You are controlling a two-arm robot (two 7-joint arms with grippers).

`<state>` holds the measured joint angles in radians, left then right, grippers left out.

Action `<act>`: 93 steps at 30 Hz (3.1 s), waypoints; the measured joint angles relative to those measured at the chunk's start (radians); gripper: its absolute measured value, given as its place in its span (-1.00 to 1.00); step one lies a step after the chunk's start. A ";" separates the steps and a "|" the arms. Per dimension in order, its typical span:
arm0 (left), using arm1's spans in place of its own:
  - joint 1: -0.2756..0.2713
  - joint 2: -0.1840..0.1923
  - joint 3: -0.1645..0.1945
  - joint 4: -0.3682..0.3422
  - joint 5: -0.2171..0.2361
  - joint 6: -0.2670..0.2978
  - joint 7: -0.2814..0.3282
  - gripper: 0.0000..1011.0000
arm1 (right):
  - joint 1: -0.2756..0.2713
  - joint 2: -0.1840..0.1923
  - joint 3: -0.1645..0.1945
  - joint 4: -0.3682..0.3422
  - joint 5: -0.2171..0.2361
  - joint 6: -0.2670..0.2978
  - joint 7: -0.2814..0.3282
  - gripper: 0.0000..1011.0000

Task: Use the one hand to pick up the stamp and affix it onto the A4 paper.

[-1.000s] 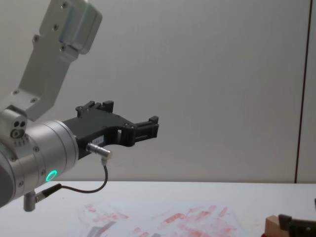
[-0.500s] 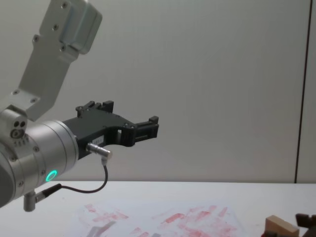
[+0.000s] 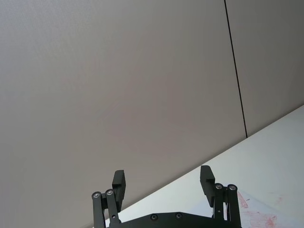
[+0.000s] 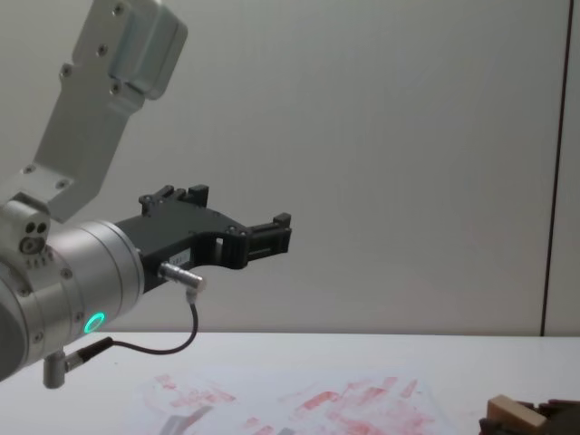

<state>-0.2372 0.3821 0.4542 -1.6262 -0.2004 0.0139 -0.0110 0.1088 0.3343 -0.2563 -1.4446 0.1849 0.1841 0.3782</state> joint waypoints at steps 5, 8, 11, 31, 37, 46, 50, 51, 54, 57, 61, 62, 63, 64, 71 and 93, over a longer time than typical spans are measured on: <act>0.000 0.000 0.000 0.000 0.000 0.000 0.000 0.98 | 0.012 -0.007 -0.002 0.008 -0.002 0.000 0.001 -0.34; 0.000 0.000 0.000 0.000 0.000 0.000 0.000 0.98 | 0.016 -0.008 -0.003 0.009 -0.002 -0.001 0.001 -0.49; 0.000 0.000 0.000 0.000 0.000 0.000 0.000 0.98 | 0.020 -0.011 -0.004 0.007 -0.003 -0.006 0.001 -0.57; 0.000 0.000 0.000 0.000 0.000 0.000 0.000 0.98 | 0.043 -0.047 -0.037 -0.036 -0.027 -0.020 0.017 -0.57; 0.000 0.000 0.000 0.000 0.000 0.000 0.000 0.98 | 0.055 -0.064 -0.053 -0.011 -0.048 -0.021 0.017 -0.57; 0.000 0.000 0.000 0.000 0.000 0.000 0.000 0.98 | 0.074 -0.087 -0.072 0.037 -0.079 -0.018 0.014 -0.57; 0.000 0.000 0.000 0.000 0.000 0.000 0.000 0.98 | 0.083 -0.095 -0.078 0.057 -0.092 -0.017 0.011 -0.57; 0.000 0.000 0.000 0.000 0.000 0.000 0.000 0.98 | 0.086 -0.098 -0.080 0.064 -0.097 -0.016 0.010 -0.57; 0.000 0.000 0.000 0.000 0.000 0.000 0.000 0.98 | 0.091 -0.102 -0.083 0.075 -0.104 -0.014 0.008 -0.56; 0.000 0.000 0.000 0.000 0.000 0.000 0.000 0.98 | 0.094 -0.105 -0.086 0.082 -0.110 -0.011 0.008 -0.57; 0.000 0.000 0.000 0.000 0.000 0.000 0.000 0.98 | 0.099 -0.109 -0.089 0.091 -0.117 -0.005 0.008 -0.57; 0.000 0.000 0.000 0.000 0.000 0.000 0.000 0.98 | 0.099 -0.109 -0.089 0.091 -0.117 -0.005 0.008 -0.56; 0.000 0.000 0.000 0.000 0.000 0.000 0.000 0.98 | 0.100 -0.110 -0.090 0.093 -0.119 -0.001 0.008 -0.56; 0.000 0.000 0.000 0.000 0.000 0.000 0.000 0.98 | 0.100 -0.110 -0.091 0.094 -0.120 0.000 0.008 -0.56; 0.000 0.000 0.000 0.000 0.000 0.000 0.000 0.98 | 0.100 -0.111 -0.094 0.095 -0.126 0.011 0.010 -0.57; 0.000 0.000 0.000 0.000 0.000 0.000 0.000 0.98 | 0.078 -0.097 -0.085 0.059 -0.069 0.004 -0.002 -0.57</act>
<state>-0.2372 0.3821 0.4542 -1.6262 -0.2004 0.0139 -0.0109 0.1866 0.2376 -0.3412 -1.3858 0.1158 0.1883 0.3767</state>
